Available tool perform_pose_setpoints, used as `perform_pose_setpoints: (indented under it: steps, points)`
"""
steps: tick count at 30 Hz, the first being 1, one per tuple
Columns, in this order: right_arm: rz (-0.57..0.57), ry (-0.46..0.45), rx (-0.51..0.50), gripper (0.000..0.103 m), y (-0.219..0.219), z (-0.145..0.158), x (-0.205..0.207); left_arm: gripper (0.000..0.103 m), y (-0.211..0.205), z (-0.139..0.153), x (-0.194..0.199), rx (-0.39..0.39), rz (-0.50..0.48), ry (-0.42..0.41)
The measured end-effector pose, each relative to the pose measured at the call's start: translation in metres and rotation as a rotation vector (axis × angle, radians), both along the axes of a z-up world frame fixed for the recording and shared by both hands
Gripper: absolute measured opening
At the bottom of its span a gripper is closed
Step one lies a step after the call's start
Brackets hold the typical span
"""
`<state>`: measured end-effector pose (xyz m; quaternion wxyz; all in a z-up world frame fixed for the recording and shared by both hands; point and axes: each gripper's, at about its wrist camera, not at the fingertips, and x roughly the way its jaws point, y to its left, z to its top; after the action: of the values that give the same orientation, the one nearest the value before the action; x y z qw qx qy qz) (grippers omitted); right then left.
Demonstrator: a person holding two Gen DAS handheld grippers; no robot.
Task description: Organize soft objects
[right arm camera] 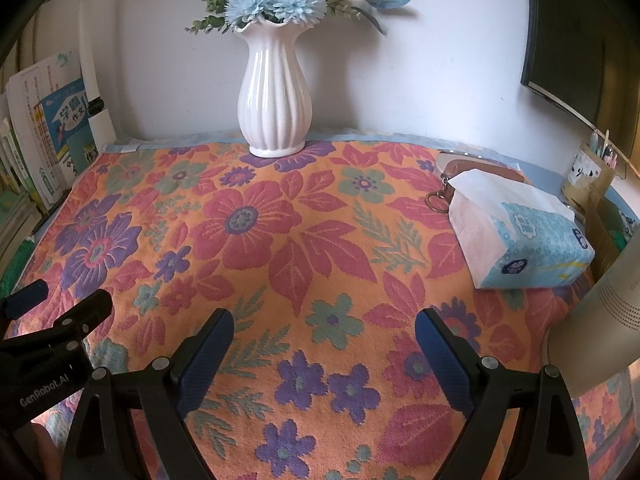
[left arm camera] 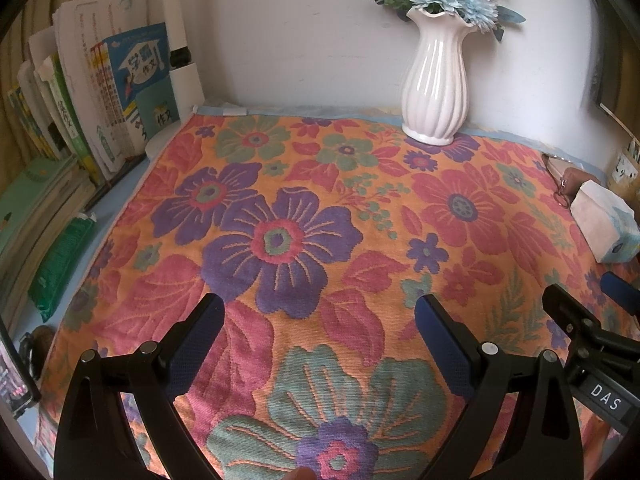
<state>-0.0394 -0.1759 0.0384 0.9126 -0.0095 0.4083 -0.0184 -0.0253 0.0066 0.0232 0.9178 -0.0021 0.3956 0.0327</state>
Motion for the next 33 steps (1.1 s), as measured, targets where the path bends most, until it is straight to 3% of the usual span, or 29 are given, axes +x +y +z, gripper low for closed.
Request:
perform_pose_setpoints:
  steps: [33]
  points:
    - [-0.003, 0.013, 0.01, 0.091, 0.0005, -0.0026, 0.0011, 0.096, -0.003, -0.0019, 0.0021, 0.023, -0.008, 0.017]
